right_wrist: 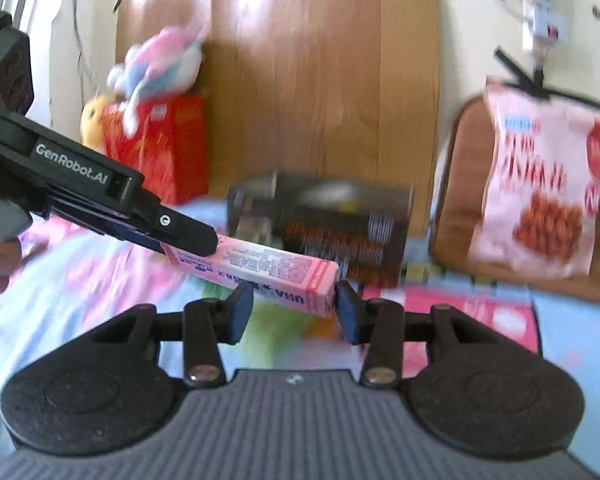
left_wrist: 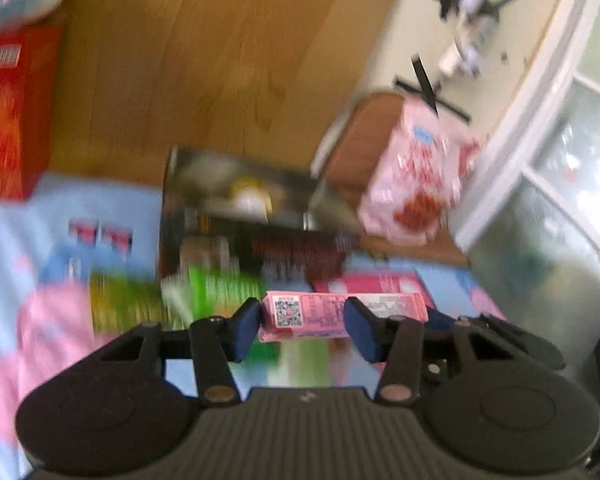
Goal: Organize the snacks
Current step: 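Lower the pink candy box into the tin box and release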
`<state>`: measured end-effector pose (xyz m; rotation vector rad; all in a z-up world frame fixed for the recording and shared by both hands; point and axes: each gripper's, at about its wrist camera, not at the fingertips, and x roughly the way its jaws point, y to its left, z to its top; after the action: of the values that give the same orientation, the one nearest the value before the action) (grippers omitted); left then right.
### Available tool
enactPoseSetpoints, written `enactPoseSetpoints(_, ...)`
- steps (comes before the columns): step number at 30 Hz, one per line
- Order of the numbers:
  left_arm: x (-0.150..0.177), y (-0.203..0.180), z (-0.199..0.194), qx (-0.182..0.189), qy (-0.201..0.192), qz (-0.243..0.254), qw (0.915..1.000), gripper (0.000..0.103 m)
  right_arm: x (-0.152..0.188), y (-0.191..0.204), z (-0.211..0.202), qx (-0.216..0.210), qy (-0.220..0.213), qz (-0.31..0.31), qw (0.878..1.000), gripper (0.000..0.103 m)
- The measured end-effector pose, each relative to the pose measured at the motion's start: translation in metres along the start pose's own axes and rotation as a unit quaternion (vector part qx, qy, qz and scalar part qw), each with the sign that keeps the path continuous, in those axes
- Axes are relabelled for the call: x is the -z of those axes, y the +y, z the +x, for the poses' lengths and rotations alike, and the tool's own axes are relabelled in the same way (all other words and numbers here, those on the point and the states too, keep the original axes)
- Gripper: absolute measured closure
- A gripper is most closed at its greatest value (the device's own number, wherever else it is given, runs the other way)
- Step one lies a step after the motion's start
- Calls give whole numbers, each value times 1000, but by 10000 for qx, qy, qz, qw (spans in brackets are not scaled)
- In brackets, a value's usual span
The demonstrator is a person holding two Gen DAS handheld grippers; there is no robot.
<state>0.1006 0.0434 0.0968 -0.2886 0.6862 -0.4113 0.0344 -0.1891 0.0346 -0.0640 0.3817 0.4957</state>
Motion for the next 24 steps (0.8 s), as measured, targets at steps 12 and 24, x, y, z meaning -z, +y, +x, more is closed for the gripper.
enactPoseSetpoints(12,-70,30,109,-109,137,-482,9987,55,-54,-45,120,1117,-73,214,9935,44)
enactPoseSetpoints(24,-31,109,4,-466,-335,-844,9948,47,-18,-46,69,-177,89,1011,9947,38)
